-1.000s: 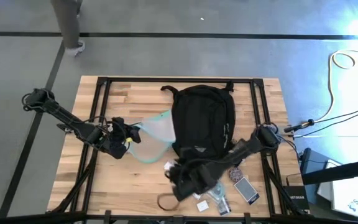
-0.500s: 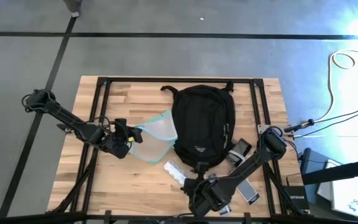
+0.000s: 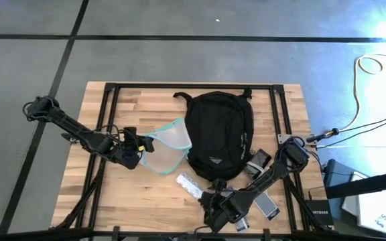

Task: Unpack backpack
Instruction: Put the white pill organizer into the transparent zipper bag

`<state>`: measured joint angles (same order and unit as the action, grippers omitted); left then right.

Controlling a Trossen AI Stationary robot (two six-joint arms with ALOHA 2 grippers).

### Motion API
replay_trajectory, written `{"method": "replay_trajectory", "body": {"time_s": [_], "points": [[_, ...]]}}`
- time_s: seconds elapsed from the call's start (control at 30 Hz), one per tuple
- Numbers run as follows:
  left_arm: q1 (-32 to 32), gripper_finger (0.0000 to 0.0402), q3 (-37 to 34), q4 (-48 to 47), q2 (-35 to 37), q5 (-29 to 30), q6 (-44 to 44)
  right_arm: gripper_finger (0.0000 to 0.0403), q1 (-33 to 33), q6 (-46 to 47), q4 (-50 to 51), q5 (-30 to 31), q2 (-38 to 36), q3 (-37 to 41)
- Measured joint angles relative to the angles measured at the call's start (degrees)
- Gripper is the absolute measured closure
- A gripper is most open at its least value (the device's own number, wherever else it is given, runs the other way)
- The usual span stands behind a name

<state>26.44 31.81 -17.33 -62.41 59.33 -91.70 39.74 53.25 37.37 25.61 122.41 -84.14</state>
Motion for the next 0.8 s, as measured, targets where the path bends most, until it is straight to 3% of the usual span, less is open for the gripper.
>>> {"method": "replay_trajectory", "body": {"time_s": [0.17, 0.3, 0.8], "points": [[0.0, 0.04, 0.0, 0.0, 0.0, 0.2, 0.1, 0.0027, -0.9, -1.8, -10.0, -2.8, -0.3, 4.3], [0.0, 0.04, 0.0, 0.0, 0.0, 0.4, 0.1, 0.0033, -1.5, -3.6, -11.6, -3.1, -0.3, 4.6], [0.0, 0.04, 0.0, 0.0, 0.0, 1.1, 0.1, 0.0141, -2.0, -7.4, -11.2, -3.9, -0.2, 4.5]]}}
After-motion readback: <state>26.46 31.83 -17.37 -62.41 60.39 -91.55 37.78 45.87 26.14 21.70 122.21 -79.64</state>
